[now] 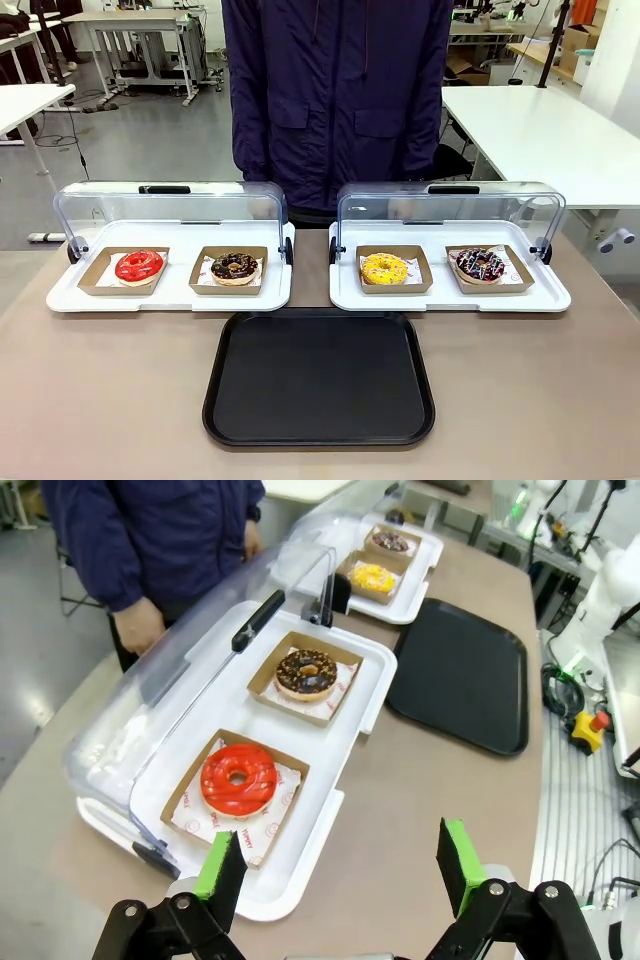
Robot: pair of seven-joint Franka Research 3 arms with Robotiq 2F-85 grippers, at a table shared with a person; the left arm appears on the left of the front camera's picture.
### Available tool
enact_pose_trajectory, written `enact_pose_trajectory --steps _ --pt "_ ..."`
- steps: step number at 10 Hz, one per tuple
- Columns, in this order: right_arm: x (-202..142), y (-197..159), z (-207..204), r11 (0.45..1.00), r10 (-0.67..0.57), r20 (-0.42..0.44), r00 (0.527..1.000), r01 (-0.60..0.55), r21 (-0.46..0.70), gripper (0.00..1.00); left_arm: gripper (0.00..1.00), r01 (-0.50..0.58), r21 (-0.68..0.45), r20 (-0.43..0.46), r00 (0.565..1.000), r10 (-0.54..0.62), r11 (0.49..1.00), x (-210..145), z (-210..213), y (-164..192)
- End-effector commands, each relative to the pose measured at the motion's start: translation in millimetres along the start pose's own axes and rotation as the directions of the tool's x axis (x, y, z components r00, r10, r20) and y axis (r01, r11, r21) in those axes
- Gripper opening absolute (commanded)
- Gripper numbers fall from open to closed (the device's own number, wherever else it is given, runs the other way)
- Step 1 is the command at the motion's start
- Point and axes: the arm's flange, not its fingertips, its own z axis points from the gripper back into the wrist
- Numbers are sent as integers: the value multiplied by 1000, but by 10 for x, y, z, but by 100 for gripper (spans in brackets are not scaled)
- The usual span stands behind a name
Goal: Move the fourth donut from the left to the tray.
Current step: Pick up the Paper togo box containing the Donut indicated by the person and place it on the Handle tray.
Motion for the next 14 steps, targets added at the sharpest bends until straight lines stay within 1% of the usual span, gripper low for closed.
enact_pose_trajectory --steps 1,3,4,5,14 --pt "10 -35 -12 1000 29 30 999 -29 3 100 100 40 -68 139 990 -31 997 -62 309 83" --pt "10 -35 -12 1000 29 30 999 -29 3 100 100 52 -123 179 983 -30 991 -91 300 110" --pt "10 -35 -12 1000 29 30 999 -29 3 100 100 44 -103 171 985 -26 994 -103 276 110" --pt "10 -35 -12 1000 29 30 999 -29 3 100 100 24 -81 132 991 -13 996 -83 284 -8" --pt "10 -35 -12 1000 29 30 999 -29 3 100 100 24 -81 132 991 -13 996 -83 284 -8"
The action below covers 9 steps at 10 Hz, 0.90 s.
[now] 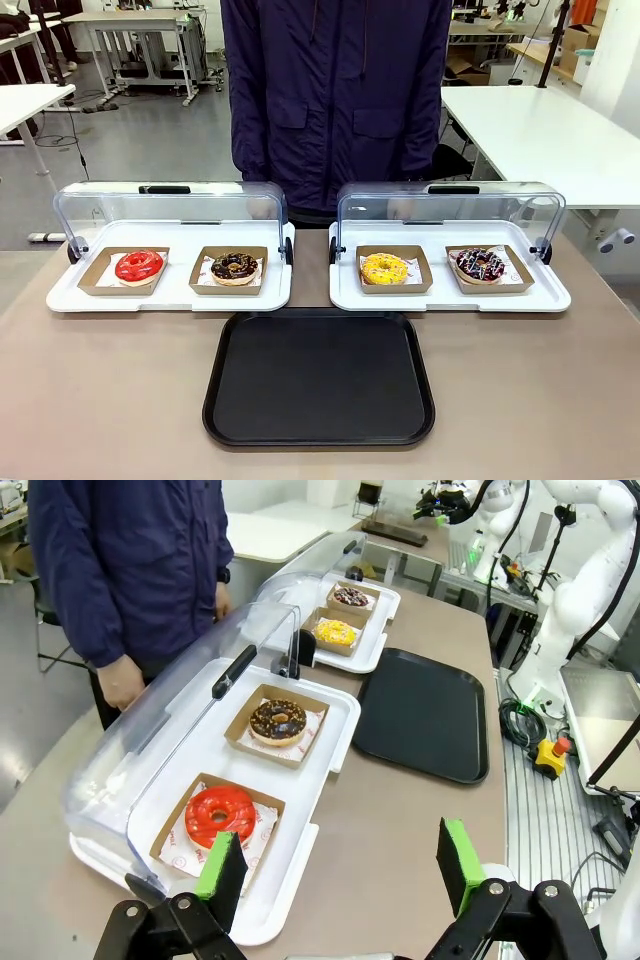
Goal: Move the fourth donut from the left to the tray.
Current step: Pick up the Paper togo box containing the Donut indicated by the person and place it on the Handle tray.
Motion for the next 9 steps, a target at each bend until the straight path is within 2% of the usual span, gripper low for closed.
enact_pose_trajectory --steps 1,9 --pt "12 -35 -12 1000 27 30 999 -27 2 100 100 -2 9 -11 1000 2 1000 15 -9 -44" --pt "12 -35 -12 1000 27 30 999 -27 2 100 100 -2 9 -11 1000 2 1000 15 -9 -44"
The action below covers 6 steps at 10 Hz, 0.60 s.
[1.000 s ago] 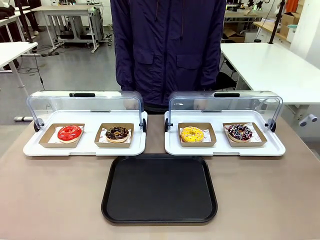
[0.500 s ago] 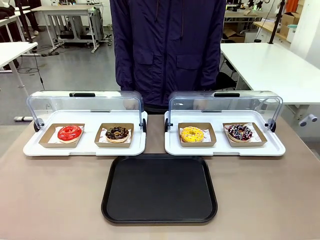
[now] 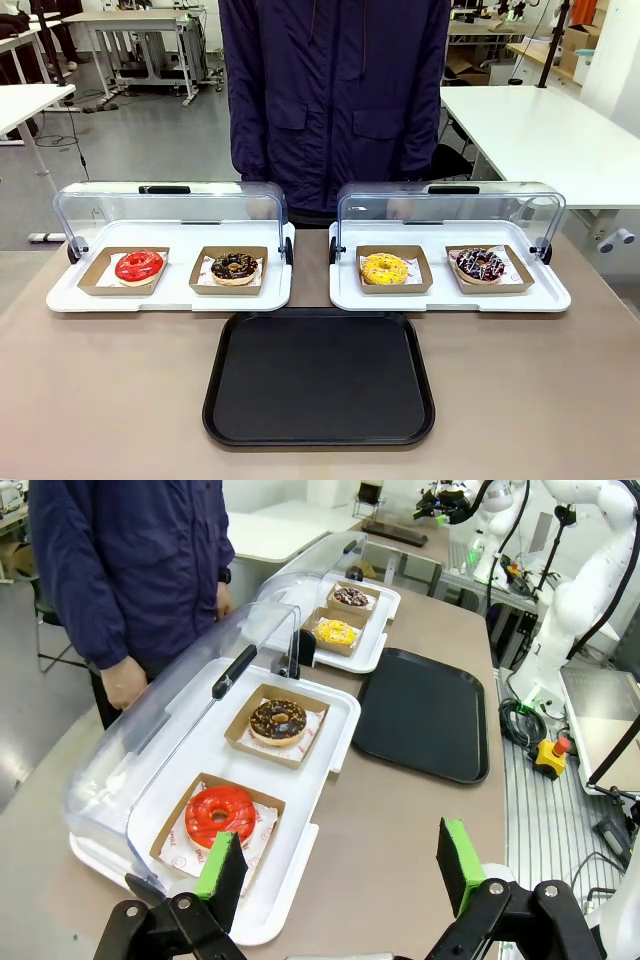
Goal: Move the fourth donut from the left to the tray.
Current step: Pick up the Paper togo box containing the Donut indicated by the person and place it on the Handle tray.
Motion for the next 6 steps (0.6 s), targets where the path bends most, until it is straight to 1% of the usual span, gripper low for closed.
enact_pose_trajectory --steps 1,6 --pt "13 -35 -13 1000 27 30 999 -27 2 100 100 -2 9 -11 1000 2 1000 15 -9 -44" --pt "13 -35 -13 1000 27 30 999 -27 2 100 100 -2 9 -11 1000 2 1000 15 -9 -44"
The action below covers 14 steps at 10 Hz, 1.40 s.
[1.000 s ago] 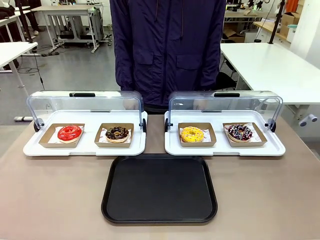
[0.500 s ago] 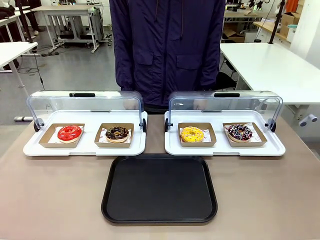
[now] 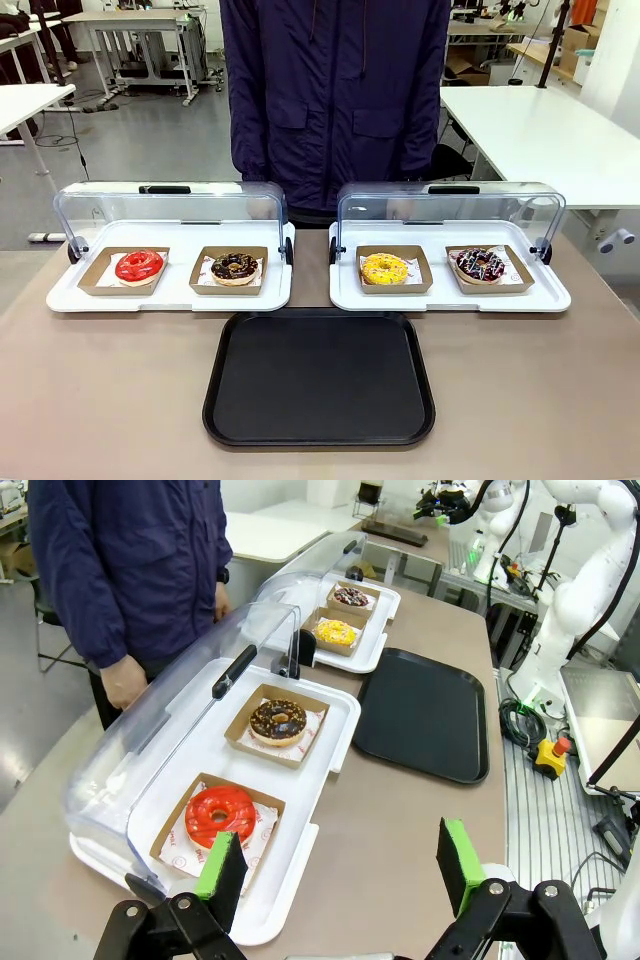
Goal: Move the fourth donut from the left to the tray.
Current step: Pick up the Paper togo box containing the Donut indicated by the person and place it on the Handle tray.
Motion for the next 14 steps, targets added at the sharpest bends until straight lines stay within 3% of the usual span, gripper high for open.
enact_pose_trajectory --steps 1,14 --pt "13 -35 -13 1000 26 30 999 -26 2 100 100 -2 9 -11 1000 2 1000 15 -9 -44" --pt "13 -35 -13 1000 26 30 999 -26 2 100 100 -2 9 -11 1000 2 1000 15 -9 -44"
